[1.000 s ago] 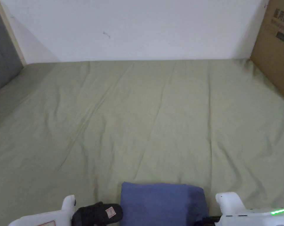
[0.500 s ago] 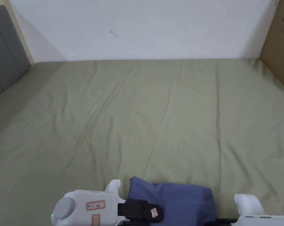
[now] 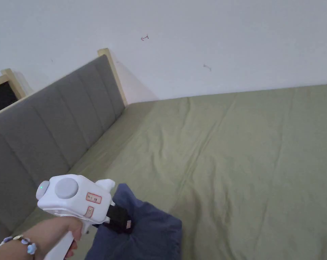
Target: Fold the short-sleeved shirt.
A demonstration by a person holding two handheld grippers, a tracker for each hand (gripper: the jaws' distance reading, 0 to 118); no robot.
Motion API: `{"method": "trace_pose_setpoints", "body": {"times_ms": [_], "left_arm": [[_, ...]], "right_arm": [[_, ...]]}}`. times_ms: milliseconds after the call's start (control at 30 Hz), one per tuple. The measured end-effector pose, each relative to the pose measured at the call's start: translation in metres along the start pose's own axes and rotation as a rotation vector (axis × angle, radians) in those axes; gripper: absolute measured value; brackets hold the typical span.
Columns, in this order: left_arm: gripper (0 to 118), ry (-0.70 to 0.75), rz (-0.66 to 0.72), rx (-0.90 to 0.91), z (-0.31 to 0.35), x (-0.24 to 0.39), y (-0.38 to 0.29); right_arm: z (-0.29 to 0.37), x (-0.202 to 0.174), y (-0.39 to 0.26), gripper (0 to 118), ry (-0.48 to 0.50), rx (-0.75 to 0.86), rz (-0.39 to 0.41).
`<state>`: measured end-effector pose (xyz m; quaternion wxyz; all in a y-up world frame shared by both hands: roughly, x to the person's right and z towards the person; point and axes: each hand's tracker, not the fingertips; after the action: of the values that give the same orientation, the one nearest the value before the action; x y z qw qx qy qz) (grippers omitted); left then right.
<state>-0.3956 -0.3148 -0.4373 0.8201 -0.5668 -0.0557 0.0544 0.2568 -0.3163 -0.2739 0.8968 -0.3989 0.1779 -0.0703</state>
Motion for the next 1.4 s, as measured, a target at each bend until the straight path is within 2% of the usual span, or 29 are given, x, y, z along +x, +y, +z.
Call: {"method": "trace_pose_setpoints", "body": {"times_ms": [133,167,233,267,433,567,633,667,767,800,833,933,1067,1200,1333,1400], "left_arm": [[20,0.340,-0.072,-0.028,-0.010,-0.034,0.006],[30,0.376,-0.072,-0.025,-0.012,-0.040,0.005],[94,0.483,-0.074,-0.008,-0.011,-0.053,0.003],[116,0.521,-0.078,0.000,-0.009,-0.058,0.000],[116,0.606,-0.081,0.160,0.019,-0.067,-0.014],[116,0.516,-0.068,0.237,0.024,-0.046,-0.032],[107,0.417,-0.059,0.239,0.019,-0.026,-0.046],[90,0.365,-0.053,0.213,0.017,-0.008,-0.052],[56,0.201,-0.041,0.281,0.007,0.040,-0.082],[5,0.148,-0.030,0.292,0.003,0.063,-0.092],[2,0.103,-0.026,0.335,0.004,0.085,-0.103],[1,-0.067,0.021,0.457,0.013,0.144,-0.126],[1,-0.055,0.052,0.696,0.042,0.229,-0.144],[1,-0.032,-0.026,0.967,0.079,0.295,-0.157],[1,0.031,-0.103,1.165,0.102,0.337,-0.169],[1,0.097,-0.137,1.216,0.111,0.354,-0.175]], "right_arm": [[0.004,0.003,0.006,0,-0.042,-0.003,-0.006],[0.003,0.003,0.008,0,-0.051,-0.001,-0.006],[0.001,0.003,0.010,0,-0.061,-0.001,-0.015],[0.000,0.003,0.010,0,-0.057,0.001,-0.024],[-0.008,-0.001,0.012,0,-0.036,0.007,-0.033],[-0.010,-0.007,0.013,0,-0.027,0.005,-0.018],[-0.008,-0.010,0.015,0,-0.016,0.009,-0.005],[-0.007,-0.011,0.015,0,-0.013,0.011,0.000],[-0.003,-0.011,0.019,0,-0.008,0.019,0.009],[-0.002,-0.012,0.021,0,-0.004,0.023,0.008],[0.001,-0.011,0.022,0,0.003,0.027,0.005],[0.010,-0.014,0.026,0,0.018,0.045,-0.004],[0.032,-0.020,0.033,0,0.030,0.157,0.001],[0.070,-0.029,0.044,0,0.003,0.398,0.042],[0.104,-0.039,0.045,0,-0.102,0.700,0.098],[0.114,-0.040,0.042,0,-0.164,0.815,0.090]]}}
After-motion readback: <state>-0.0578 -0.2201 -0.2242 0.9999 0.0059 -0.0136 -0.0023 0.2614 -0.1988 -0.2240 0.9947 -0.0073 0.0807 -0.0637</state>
